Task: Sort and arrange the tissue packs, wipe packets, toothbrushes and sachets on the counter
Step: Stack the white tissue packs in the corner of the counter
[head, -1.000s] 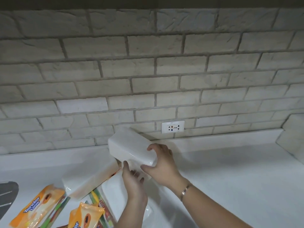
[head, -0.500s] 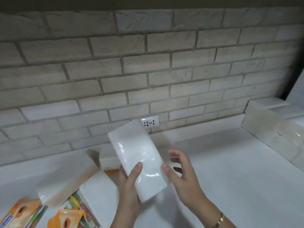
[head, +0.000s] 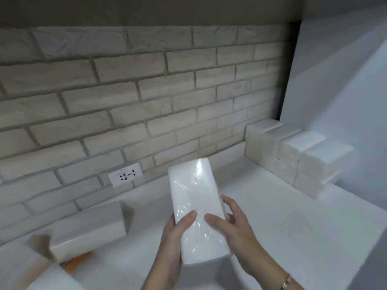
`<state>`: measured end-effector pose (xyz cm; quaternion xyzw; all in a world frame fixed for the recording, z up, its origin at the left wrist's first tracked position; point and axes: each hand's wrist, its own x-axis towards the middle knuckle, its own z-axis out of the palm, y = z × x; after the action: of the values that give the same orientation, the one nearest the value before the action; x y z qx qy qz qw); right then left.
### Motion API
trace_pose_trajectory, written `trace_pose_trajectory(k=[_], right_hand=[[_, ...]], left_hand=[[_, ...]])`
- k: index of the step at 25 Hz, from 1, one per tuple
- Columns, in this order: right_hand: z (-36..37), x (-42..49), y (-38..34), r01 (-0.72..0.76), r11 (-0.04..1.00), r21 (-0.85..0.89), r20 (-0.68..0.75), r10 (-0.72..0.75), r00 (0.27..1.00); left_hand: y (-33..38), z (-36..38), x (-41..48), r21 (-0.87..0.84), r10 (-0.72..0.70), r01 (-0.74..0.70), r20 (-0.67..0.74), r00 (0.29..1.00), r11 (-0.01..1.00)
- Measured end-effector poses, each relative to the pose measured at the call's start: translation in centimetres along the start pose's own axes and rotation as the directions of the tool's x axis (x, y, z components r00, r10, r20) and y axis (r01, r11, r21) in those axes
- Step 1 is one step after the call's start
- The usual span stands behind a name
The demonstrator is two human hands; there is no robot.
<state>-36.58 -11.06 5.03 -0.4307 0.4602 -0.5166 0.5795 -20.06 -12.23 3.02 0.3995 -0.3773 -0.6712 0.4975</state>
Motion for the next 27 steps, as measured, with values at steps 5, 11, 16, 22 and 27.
trace_pose_trajectory(k=[5,11,16,22,27], right_hand=[[-5.9,1.4,-0.9,0.063,0.996,0.057,-0.165,-0.053,0.985],[-14.4,4.0,-0.8,0.080,0.992,0.099,-0.324,-0.044,0.945],[-20.1,7.0,-1.9,0.102,0.991,0.084,-0.321,-0.070,0.945],[-24.9,11.2,-3.5,0.147,0.988,0.038,-0.258,-0.132,0.957],[-27.3,15.7,-5.5,0.194,0.973,-0.123,-0.189,-0.215,0.958]], left_hand=[[-2.1,5.1,4.3,0.033,-0.009,0.008,0.039,0.999,0.999],[-7.4,12.5,7.3,0.104,-0.166,0.168,-0.031,0.986,0.980],[-10.3,19.3,11.2,-0.110,-0.172,0.168,-0.036,0.984,0.980],[-10.4,25.6,17.1,-0.190,-0.004,0.018,0.071,0.997,0.982],[-9.0,26.3,23.8,-0.181,0.102,-0.092,0.048,0.994,0.979]])
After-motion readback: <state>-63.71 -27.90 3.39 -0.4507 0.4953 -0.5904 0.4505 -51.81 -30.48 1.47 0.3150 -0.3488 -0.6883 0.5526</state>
